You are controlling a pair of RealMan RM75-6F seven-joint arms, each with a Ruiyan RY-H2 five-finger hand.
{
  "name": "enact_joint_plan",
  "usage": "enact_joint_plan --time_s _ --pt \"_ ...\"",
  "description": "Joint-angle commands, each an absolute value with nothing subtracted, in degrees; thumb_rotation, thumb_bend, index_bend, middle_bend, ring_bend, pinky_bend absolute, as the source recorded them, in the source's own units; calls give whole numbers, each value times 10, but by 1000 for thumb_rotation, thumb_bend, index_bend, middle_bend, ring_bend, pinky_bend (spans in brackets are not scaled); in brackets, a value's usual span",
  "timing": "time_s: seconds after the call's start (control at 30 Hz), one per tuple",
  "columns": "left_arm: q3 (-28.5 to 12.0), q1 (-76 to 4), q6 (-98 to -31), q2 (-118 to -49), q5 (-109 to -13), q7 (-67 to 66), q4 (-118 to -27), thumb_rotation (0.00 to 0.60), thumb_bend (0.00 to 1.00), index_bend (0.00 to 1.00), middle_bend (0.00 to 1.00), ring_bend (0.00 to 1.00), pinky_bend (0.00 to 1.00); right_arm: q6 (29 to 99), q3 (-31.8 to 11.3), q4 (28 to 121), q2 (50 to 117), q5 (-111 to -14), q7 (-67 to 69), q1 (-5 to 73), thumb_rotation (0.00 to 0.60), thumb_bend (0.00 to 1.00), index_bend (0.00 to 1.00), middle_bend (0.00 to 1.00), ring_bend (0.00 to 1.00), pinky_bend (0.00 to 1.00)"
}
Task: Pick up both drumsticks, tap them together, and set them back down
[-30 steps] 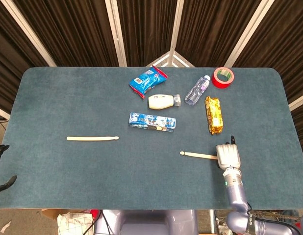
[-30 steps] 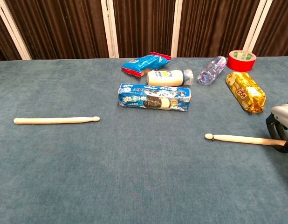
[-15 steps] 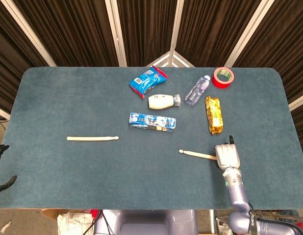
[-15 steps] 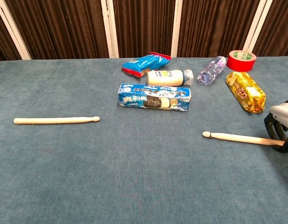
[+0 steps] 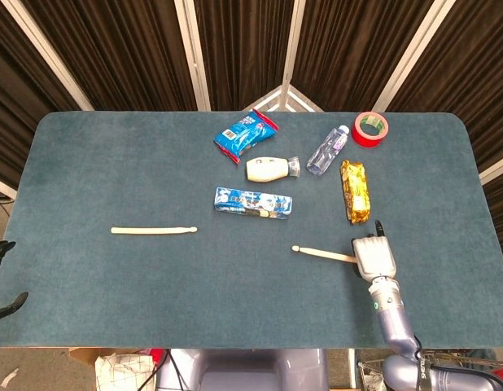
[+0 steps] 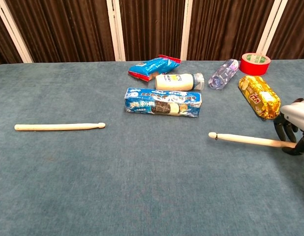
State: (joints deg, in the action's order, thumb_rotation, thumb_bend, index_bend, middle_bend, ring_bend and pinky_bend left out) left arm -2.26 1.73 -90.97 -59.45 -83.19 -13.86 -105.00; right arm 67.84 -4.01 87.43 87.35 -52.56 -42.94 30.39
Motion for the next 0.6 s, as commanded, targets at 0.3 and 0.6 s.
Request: enact_joint_plan --time_s 0.3,0.6 --pt "-23 15 -906 -596 -831 -140 -1048 600 267 188 159 0 0 664 -42 887 844 -593 -334 295 600 459 666 600 413 71" --pt "-23 4 -888 -605 -827 -150 -1044 600 267 188 190 0 0 660 -53 950 792 -643 -250 286 600 459 668 603 414 71"
